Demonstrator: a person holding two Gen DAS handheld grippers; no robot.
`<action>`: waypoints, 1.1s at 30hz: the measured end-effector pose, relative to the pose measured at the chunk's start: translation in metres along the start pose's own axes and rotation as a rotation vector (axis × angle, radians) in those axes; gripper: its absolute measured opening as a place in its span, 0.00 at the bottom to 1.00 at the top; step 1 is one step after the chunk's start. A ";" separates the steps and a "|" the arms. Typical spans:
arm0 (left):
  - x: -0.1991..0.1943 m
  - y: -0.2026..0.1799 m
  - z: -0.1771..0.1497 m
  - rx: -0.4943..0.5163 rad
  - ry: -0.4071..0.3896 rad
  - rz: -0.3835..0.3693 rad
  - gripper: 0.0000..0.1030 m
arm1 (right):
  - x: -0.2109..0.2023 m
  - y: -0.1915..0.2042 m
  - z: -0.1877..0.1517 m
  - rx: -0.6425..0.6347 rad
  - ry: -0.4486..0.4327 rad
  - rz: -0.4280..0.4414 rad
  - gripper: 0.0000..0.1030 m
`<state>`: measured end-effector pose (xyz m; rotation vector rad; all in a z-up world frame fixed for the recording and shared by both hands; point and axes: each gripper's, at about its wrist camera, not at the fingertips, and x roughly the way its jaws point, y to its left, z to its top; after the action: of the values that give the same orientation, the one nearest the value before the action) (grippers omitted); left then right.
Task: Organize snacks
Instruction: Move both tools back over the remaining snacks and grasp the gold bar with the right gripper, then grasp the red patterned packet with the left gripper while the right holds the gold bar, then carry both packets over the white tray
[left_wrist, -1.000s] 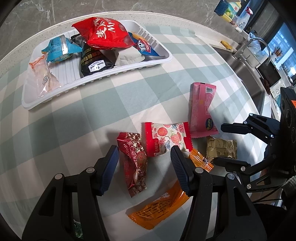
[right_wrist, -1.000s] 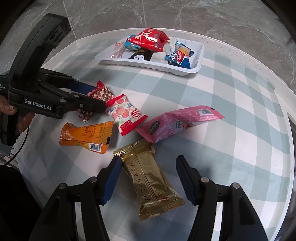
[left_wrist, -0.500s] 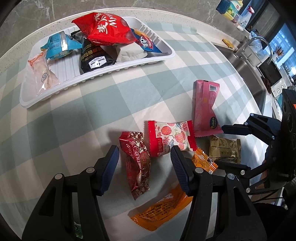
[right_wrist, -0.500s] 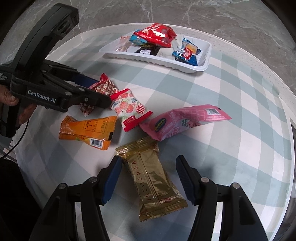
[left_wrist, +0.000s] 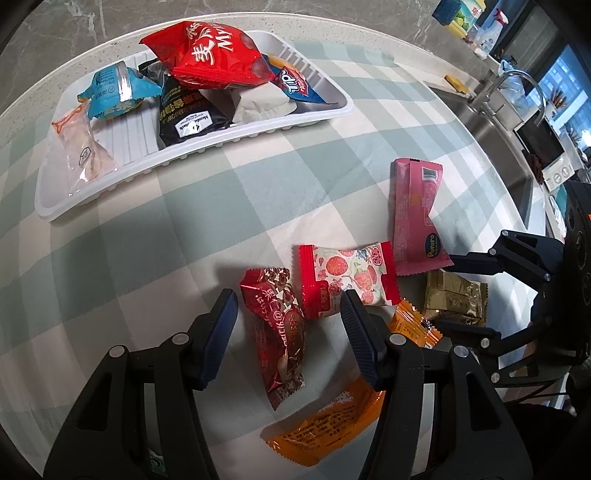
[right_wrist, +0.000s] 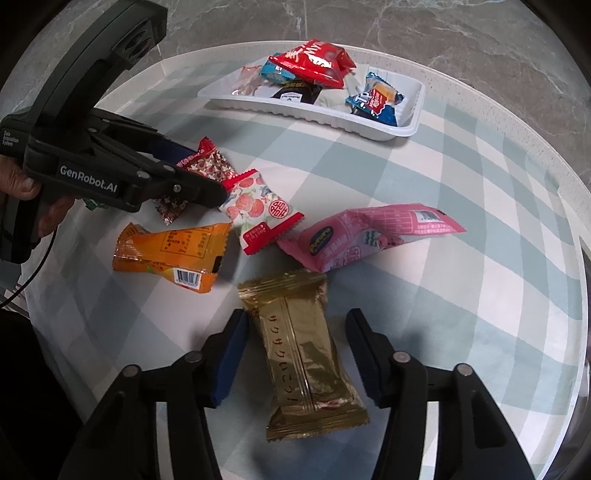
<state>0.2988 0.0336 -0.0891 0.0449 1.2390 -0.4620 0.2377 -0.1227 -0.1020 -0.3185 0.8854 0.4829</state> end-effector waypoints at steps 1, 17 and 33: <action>0.000 0.000 0.000 0.001 -0.001 0.000 0.54 | 0.000 0.000 0.000 -0.001 -0.001 -0.005 0.51; -0.004 0.010 -0.007 0.032 -0.034 0.006 0.31 | -0.001 -0.002 0.000 0.008 -0.006 -0.022 0.38; -0.012 0.026 -0.019 -0.032 -0.088 -0.048 0.24 | -0.009 -0.030 -0.008 0.190 -0.042 0.078 0.32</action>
<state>0.2886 0.0665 -0.0898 -0.0323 1.1632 -0.4804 0.2432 -0.1543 -0.0971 -0.0999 0.8982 0.4718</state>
